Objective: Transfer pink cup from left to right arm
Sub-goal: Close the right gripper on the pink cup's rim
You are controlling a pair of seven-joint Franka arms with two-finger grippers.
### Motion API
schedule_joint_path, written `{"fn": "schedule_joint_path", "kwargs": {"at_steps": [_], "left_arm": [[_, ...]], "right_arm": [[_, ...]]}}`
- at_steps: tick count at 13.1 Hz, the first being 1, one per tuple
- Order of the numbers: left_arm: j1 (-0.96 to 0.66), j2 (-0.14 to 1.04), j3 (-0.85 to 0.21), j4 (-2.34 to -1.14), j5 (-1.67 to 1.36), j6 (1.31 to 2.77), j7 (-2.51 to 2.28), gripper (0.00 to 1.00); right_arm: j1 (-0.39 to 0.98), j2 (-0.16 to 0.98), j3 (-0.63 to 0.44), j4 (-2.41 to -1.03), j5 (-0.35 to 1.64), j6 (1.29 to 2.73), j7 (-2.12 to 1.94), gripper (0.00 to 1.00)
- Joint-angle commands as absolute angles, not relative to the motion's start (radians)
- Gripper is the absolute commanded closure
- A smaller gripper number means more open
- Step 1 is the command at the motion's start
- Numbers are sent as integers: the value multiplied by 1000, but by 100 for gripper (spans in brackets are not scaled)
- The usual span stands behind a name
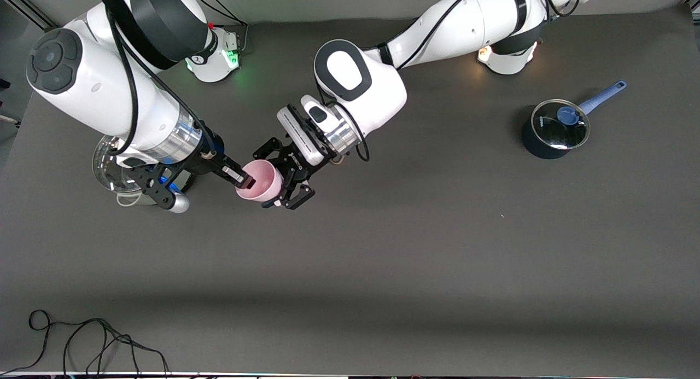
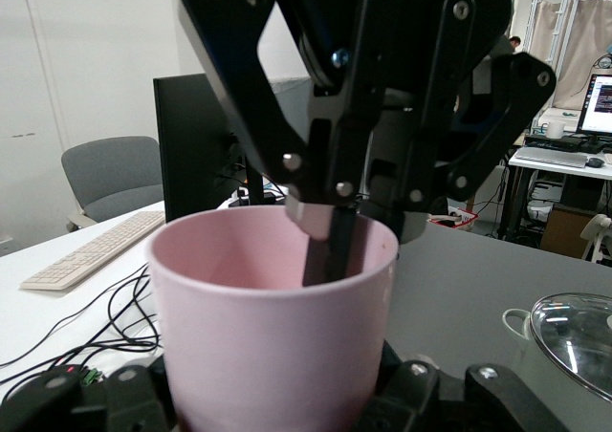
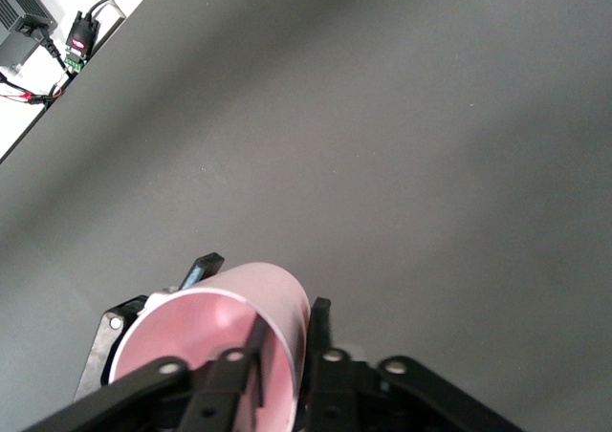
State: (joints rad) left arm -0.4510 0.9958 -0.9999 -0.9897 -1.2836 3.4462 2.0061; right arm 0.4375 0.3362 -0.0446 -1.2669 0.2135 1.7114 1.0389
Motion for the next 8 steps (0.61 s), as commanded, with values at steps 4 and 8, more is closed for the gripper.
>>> {"fn": "schedule_joint_path", "kwargs": {"at_steps": [4, 8], "left_arm": [[-469, 986, -968, -968, -1252, 3455, 1994, 0], [-469, 986, -966, -968, -1249, 3455, 1988, 0]], "right_arm": [[451, 331, -43, -1243, 150, 1717, 1052, 100], [451, 331, -43, -1236, 138, 1717, 1052, 100]]}}
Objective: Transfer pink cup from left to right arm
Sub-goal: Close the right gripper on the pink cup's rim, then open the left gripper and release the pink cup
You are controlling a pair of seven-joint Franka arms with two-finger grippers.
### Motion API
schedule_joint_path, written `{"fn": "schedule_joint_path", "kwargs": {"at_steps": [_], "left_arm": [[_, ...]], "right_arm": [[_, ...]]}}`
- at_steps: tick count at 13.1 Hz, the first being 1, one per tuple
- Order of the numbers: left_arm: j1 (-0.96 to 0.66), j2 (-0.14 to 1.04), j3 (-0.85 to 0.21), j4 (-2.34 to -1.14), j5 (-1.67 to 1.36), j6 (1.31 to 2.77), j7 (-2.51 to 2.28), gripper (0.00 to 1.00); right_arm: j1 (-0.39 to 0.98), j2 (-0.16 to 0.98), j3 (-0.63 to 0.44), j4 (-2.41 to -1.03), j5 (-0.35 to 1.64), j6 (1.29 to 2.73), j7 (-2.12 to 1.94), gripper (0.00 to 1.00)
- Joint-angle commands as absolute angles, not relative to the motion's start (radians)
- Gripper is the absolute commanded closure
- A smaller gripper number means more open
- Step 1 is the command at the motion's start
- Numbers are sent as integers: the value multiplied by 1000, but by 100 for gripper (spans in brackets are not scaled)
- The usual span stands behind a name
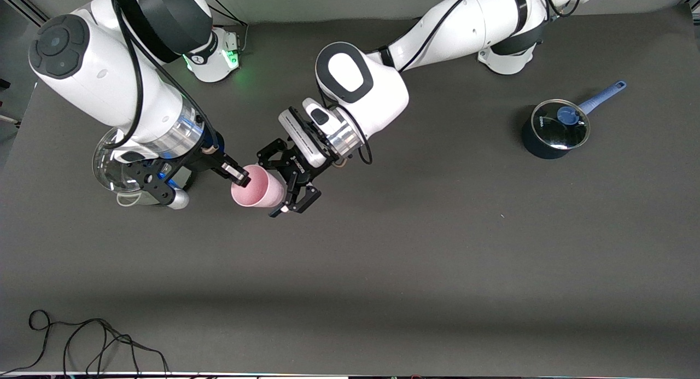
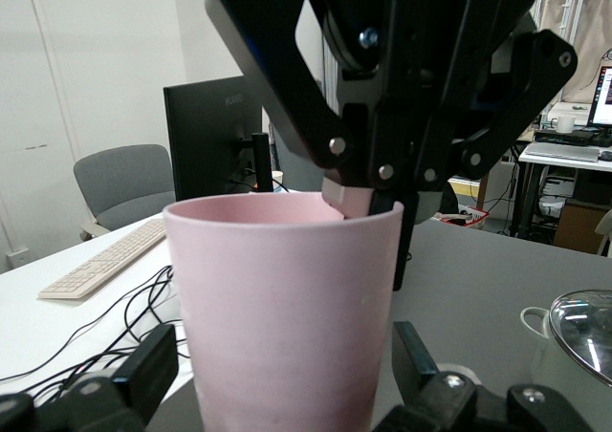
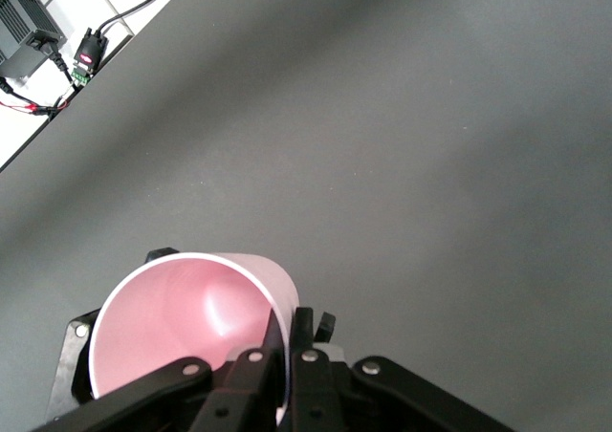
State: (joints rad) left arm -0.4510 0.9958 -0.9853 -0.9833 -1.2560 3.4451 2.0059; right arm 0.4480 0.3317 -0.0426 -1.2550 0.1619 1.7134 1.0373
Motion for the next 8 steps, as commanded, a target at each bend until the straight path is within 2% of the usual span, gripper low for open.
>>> {"fn": "schedule_joint_path", "kwargs": {"at_steps": [1, 4, 6, 8], "left_arm": [[-466, 985, -963, -968, -1247, 3451, 1987, 0], [-436, 983, -959, -977, -1211, 3435, 1994, 0], [-359, 982, -959, -1018, -1175, 3346, 1994, 0], [-272, 956, -957, -1083, -1129, 3214, 1994, 0]], "right_arm": [[451, 333, -43, -1233, 123, 1717, 1052, 100], [434, 350, -51, -1204, 57, 1739, 1043, 100], [387, 382, -75, -1169, 17, 1755, 1026, 100], [278, 393, -77, -1164, 12, 1756, 889, 100]]}}
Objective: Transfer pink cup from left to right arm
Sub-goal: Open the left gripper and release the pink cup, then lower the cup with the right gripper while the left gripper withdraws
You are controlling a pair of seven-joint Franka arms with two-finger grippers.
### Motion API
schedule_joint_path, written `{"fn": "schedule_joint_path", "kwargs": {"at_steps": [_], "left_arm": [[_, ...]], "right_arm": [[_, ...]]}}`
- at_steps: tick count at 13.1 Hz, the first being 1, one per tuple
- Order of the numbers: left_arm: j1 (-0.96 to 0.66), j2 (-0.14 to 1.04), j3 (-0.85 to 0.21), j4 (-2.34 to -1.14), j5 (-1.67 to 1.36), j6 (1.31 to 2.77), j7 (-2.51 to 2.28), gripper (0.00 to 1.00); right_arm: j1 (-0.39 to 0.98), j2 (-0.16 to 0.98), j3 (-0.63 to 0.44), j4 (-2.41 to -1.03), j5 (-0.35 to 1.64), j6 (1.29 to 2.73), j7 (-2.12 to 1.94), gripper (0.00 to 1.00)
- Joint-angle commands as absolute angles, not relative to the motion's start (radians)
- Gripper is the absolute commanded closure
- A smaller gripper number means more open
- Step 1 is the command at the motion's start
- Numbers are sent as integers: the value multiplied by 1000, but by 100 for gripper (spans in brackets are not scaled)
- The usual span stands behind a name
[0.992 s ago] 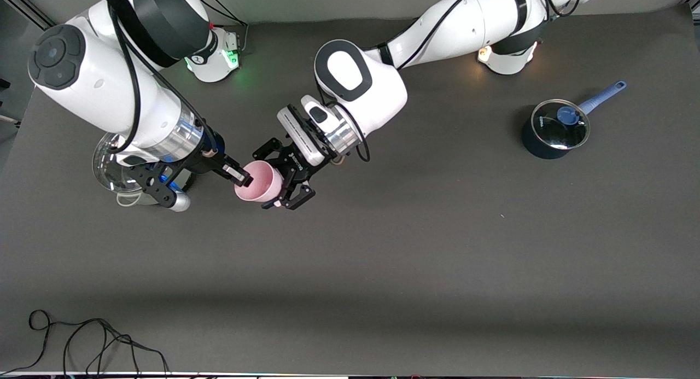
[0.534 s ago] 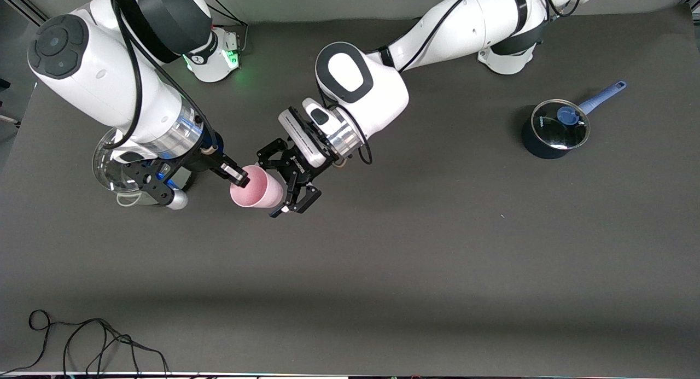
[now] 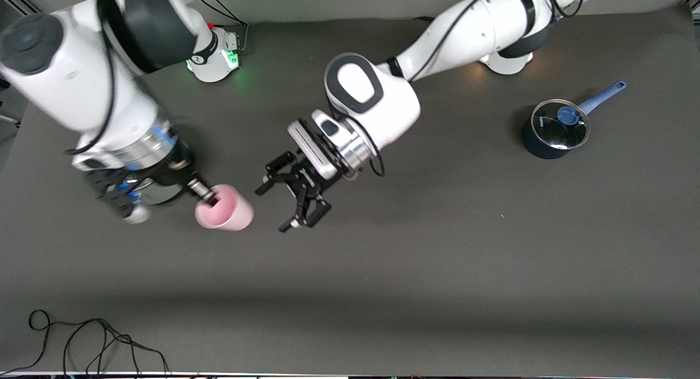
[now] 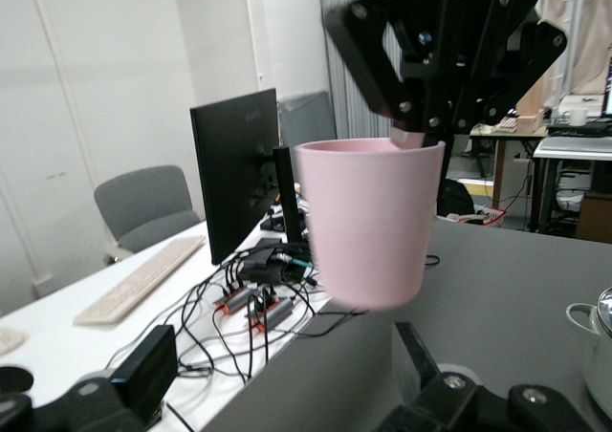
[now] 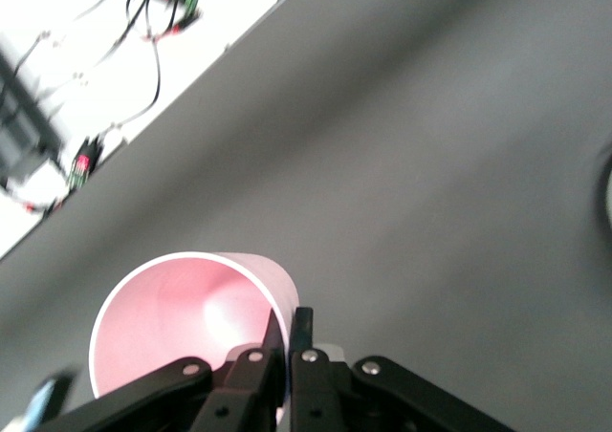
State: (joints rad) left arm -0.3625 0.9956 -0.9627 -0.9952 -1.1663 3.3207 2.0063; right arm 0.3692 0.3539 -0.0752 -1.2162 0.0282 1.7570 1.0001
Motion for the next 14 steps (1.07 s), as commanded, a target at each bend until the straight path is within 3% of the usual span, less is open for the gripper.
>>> {"fn": "schedule_joint_path", "kwargs": {"at_steps": [1, 8, 11, 14], "left_arm": [[-217, 956, -957, -1113, -1093, 3145, 1994, 0], [167, 902, -947, -1239, -818, 2532, 1933, 0], [276, 894, -954, -1226, -539, 2300, 1711, 0], [342, 862, -956, -1223, -468, 2151, 1635, 0]], "right_arm": [[218, 394, -77, -1164, 12, 1755, 770, 100], [-147, 390, -78, -1187, 26, 1738, -47, 100], [-222, 400, -78, -1253, 85, 1756, -309, 100], [-236, 452, -78, -1340, 176, 1891, -440, 100]]}}
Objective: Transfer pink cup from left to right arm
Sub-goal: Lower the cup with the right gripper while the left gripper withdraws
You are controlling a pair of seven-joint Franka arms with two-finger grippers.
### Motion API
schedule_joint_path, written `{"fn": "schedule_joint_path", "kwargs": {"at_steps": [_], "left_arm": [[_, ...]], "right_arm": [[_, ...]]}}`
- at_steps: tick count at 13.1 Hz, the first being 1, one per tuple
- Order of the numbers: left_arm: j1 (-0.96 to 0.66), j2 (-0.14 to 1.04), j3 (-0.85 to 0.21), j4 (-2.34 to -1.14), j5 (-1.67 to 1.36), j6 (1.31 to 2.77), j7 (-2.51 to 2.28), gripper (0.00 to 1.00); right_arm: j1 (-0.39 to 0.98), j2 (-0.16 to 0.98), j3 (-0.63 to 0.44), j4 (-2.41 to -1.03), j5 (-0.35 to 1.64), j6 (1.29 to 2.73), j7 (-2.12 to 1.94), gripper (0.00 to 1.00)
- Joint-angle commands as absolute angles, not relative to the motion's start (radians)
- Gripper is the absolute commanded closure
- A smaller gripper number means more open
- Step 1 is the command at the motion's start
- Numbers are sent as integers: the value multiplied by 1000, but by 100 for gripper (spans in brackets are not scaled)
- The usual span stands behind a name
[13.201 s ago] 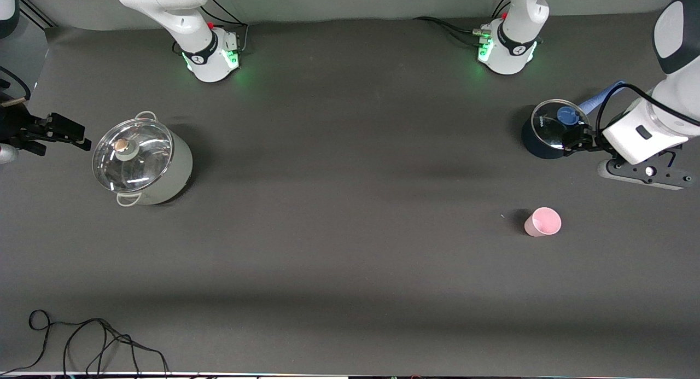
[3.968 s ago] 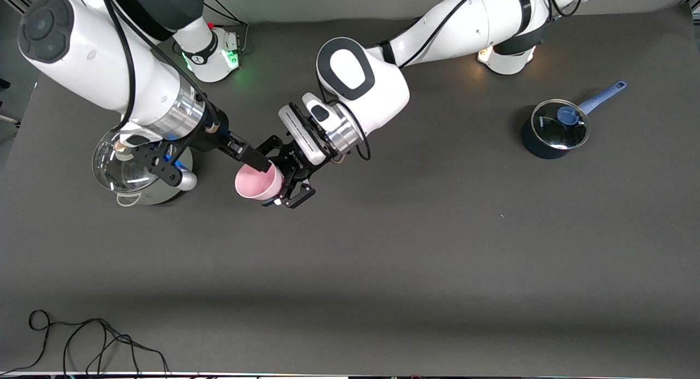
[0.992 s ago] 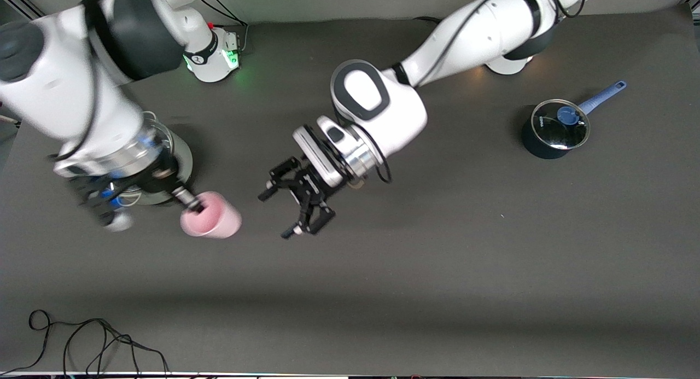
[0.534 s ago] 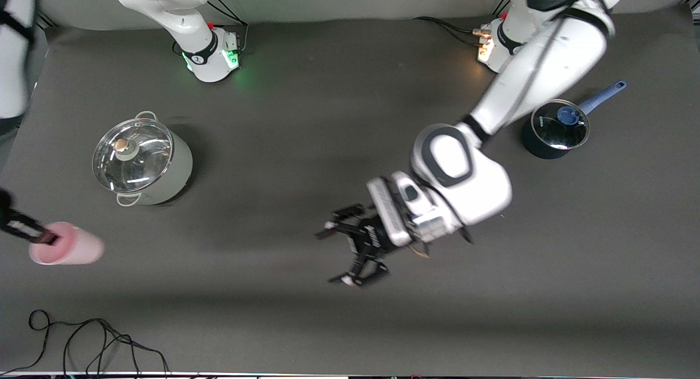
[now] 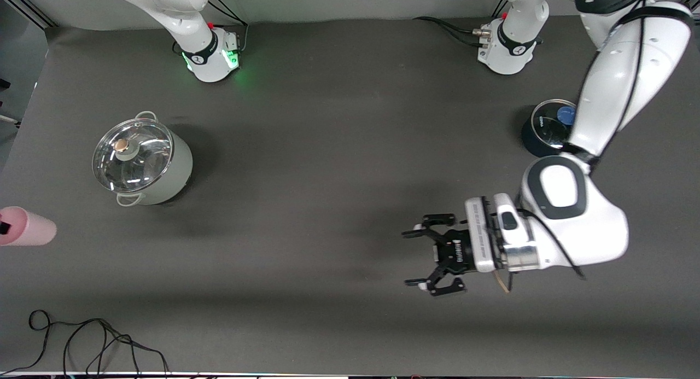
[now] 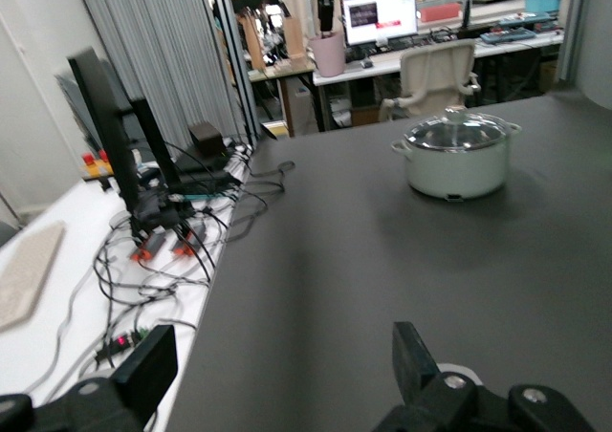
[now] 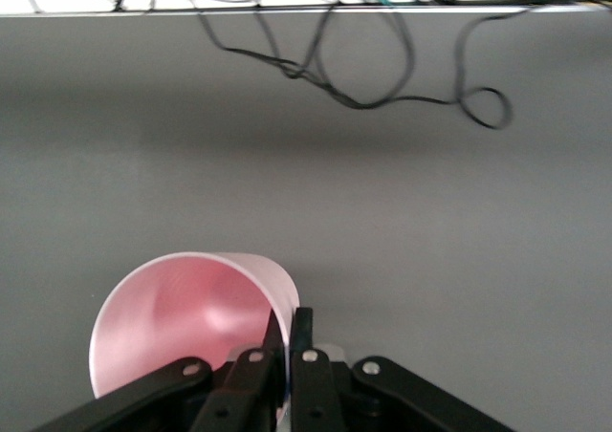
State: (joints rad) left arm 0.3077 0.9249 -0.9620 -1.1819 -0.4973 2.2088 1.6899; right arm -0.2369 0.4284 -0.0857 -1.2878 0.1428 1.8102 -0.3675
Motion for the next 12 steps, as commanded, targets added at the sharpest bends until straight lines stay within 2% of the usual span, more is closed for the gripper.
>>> {"fn": "schedule_joint_path", "kwargs": {"at_steps": [1, 3, 6, 9, 12], "left_arm": [[356, 847, -948, -1223, -457, 2107, 1619, 0], [388, 816, -949, -1221, -372, 2013, 1509, 0], [403, 772, -962, -1181, -169, 1844, 1340, 0], [403, 646, -937, -1152, -14, 1665, 1232, 0], [400, 539, -902, -1154, 128, 1531, 1197, 0]], "right_arm": [[-221, 477, -77, -1388, 176, 1976, -440, 100], [-195, 515, -69, -1457, 176, 2096, -440, 100], [-189, 583, -69, -1485, 173, 2160, -471, 100], [-187, 669, -69, -1485, 164, 2222, -521, 100], [-183, 699, -69, -1482, 163, 2235, -528, 100]]}}
